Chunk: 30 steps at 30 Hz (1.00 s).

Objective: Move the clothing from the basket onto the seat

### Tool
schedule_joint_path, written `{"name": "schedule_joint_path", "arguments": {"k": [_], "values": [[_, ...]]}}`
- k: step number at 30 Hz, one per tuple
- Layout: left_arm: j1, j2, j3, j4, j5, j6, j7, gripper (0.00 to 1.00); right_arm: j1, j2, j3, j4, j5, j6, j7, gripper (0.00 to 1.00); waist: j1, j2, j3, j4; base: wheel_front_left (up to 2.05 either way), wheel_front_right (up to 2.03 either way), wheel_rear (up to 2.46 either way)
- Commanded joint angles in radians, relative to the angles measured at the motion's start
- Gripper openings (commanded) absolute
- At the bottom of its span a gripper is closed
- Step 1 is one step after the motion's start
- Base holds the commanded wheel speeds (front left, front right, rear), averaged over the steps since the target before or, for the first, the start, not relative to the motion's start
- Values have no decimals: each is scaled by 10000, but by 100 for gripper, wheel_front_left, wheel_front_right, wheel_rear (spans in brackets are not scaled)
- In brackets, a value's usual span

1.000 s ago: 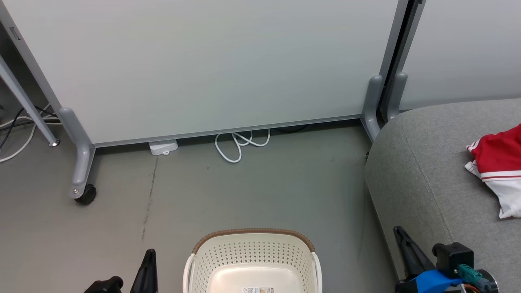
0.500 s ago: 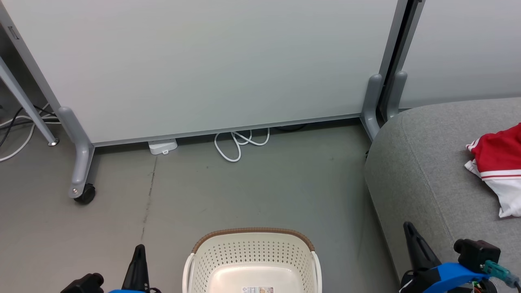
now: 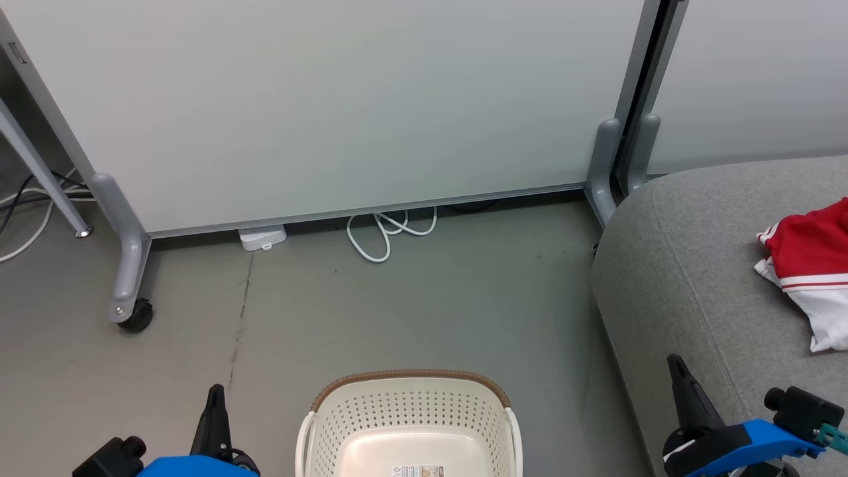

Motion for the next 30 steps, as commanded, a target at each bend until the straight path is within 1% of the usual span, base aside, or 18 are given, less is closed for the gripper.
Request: {"name": "schedule_joint_path", "arguments": {"k": [1,17,30], "values": [[-381,11,125,-221,-394,-8,113,0,-353,12,-67,-195,498,0,75,0,0,0,5,-6,0,0,0],[-600,2,391,-492,-2241,-12,662,0,-463,46,-259,-345,2749,1,492,0,-1,0,44,-59,0,0,0],[-750,-4,551,-666,-3442,-15,1018,0,-550,68,-384,-441,4202,1,758,0,-1,0,73,-98,0,0,0]]}}
